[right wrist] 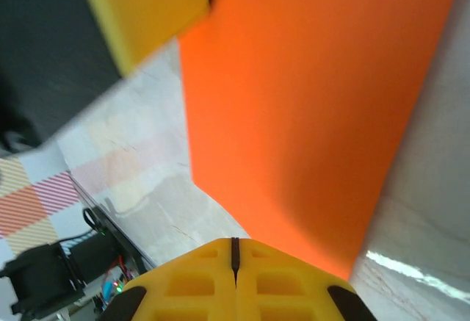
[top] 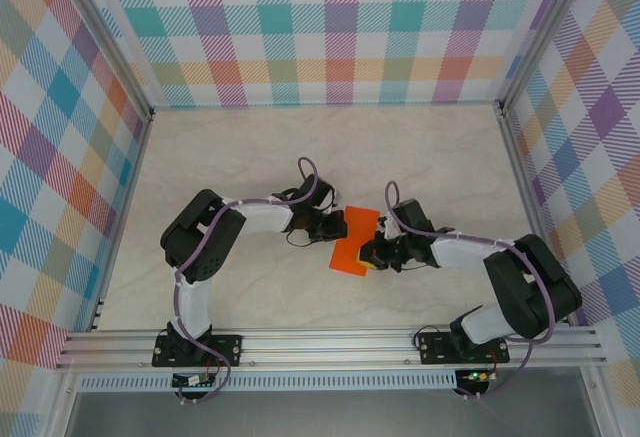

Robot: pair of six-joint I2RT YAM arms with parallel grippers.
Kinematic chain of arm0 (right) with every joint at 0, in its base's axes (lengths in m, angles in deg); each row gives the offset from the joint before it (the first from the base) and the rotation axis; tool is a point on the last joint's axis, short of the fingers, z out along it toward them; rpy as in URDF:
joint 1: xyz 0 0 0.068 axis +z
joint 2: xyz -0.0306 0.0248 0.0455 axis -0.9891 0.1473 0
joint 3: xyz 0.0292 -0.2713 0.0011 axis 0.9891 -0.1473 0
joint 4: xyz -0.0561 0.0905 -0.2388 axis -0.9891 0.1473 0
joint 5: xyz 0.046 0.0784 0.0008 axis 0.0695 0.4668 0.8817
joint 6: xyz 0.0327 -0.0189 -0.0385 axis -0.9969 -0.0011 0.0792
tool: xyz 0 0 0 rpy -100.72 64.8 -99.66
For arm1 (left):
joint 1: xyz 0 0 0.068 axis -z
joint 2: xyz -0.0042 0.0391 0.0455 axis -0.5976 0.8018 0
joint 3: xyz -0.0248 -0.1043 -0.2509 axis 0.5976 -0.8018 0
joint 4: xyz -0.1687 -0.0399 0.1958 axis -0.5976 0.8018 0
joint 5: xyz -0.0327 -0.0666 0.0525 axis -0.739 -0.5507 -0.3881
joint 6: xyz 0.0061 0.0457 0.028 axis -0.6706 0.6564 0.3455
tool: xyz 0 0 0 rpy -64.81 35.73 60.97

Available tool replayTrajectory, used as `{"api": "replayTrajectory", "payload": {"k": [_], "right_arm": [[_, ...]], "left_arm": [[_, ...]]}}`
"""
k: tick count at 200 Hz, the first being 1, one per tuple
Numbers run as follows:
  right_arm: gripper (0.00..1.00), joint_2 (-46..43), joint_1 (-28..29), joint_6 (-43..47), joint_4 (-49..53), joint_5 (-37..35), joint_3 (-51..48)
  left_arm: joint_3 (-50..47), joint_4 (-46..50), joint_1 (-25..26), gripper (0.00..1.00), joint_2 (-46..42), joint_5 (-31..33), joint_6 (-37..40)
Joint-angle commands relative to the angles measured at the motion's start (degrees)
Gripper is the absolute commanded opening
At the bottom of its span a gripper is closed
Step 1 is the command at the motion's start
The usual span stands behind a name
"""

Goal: Fold a paper plane with a square sheet of paper (pick it up from the middle)
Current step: Fold the square sheet of paper in half at the center of the table.

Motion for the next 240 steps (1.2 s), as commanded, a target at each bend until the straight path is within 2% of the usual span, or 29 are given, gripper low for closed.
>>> {"api": "replayTrajectory", "payload": {"k": [1,42,82,140,161,181,208,240], "right_arm": [[0.00,1.79,2.89,-1.23,-3.21,-3.21,0.25],[0.00,3.94,3.18,0.09,-2.17,-6.87,-1.53],[0.00,7.35,3.40,-1.00,-7.03,-5.05,-6.18],[0.01,-5.10,3.47,-0.41,-3.71,-5.12,-7.53],[0.03,-3.37,3.41,-1.60,-8.63,-3.99,-9.26],[0.01,0.46,3.41,-1.40,-9.21,-4.24,-9.09],[0.00,-0.36,3.40,-0.71,-6.20,-6.07,-9.07],[0.02,-9.44,2.49,1.87,3.65,-8.47,-3.67]], "left_arm": [[-3.04,11.74,0.73,0.00,4.64,6.47,1.23],[-3.45,11.76,0.73,0.00,4.30,6.64,1.23],[-3.67,11.69,0.68,0.00,4.52,6.55,1.27],[-3.67,11.74,0.68,0.00,4.63,6.47,1.28],[-3.50,11.69,0.68,0.00,4.85,6.30,1.12],[-3.07,11.51,0.72,0.00,5.31,5.92,1.02],[-3.11,11.47,0.68,0.00,5.25,5.74,0.77],[-3.20,11.68,0.72,0.00,4.69,5.87,0.68]]}}
